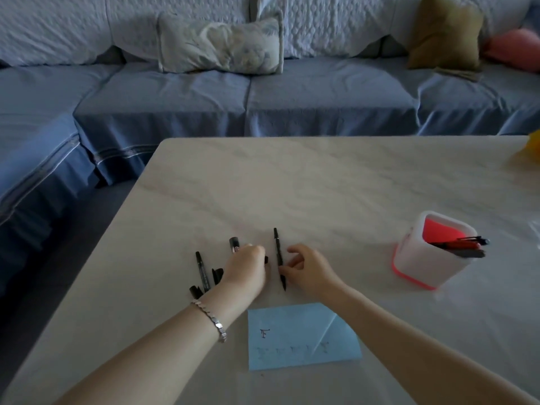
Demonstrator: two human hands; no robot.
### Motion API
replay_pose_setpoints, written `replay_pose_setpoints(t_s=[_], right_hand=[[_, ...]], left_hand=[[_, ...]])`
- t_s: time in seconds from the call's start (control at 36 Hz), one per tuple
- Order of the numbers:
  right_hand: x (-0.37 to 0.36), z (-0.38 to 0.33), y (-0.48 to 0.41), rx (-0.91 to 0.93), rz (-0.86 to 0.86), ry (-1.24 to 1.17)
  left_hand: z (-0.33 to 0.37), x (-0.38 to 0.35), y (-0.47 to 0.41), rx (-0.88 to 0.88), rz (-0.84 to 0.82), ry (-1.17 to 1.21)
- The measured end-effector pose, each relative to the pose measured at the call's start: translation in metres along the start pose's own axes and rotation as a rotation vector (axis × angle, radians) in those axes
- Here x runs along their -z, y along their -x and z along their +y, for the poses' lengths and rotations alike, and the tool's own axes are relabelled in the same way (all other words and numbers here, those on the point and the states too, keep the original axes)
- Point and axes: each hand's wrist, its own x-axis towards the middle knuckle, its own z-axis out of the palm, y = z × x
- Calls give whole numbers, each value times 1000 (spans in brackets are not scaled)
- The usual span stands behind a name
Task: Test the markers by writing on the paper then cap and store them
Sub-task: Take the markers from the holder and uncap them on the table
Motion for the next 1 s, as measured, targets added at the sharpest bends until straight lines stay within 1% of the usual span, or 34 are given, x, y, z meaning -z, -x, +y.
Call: replay_pose_setpoints(t_s=[0.06, 0.14, 0.22, 0.28, 0.33, 0.39, 0.44, 0.47, 0.5, 0.56, 0.67, 0.86, 0.94, 1.0], right_hand=[[15, 1, 16, 41, -1, 29], [55, 3, 37, 164, 81, 207], [103, 4, 58, 269, 278, 349], [139, 6, 72, 271, 453, 425], [172, 9, 83, 191, 592, 500], [201, 15, 90, 17, 622, 554], [218, 25, 93, -157, 566, 590], [221, 30, 92, -214, 524, 589], [222, 35, 91, -245, 486, 574], [219, 43, 89, -247, 442, 541], [213, 50, 84, -209, 508, 534], [212, 50, 90, -61, 605, 569], [210, 40, 101, 69, 675, 510], [202, 27, 111, 247, 730, 424]], left_hand=[[1, 1, 2, -11, 34, -8], [9, 10, 8, -27, 66, 17], [25, 22, 18, -46, 64, 38], [38, 25, 26, -83, 68, 43], [48, 25, 32, -110, 94, 50], [56, 24, 37, -120, 66, 73], [61, 23, 41, -130, 3, 76], [63, 22, 44, -128, -20, 75], [64, 22, 47, -124, -24, 86], [66, 22, 53, -117, -11, 117], [64, 25, 63, -124, 18, 159], [58, 32, 73, -120, -16, 225], [58, 33, 73, -104, -22, 264], [62, 34, 72, -103, -13, 296]])
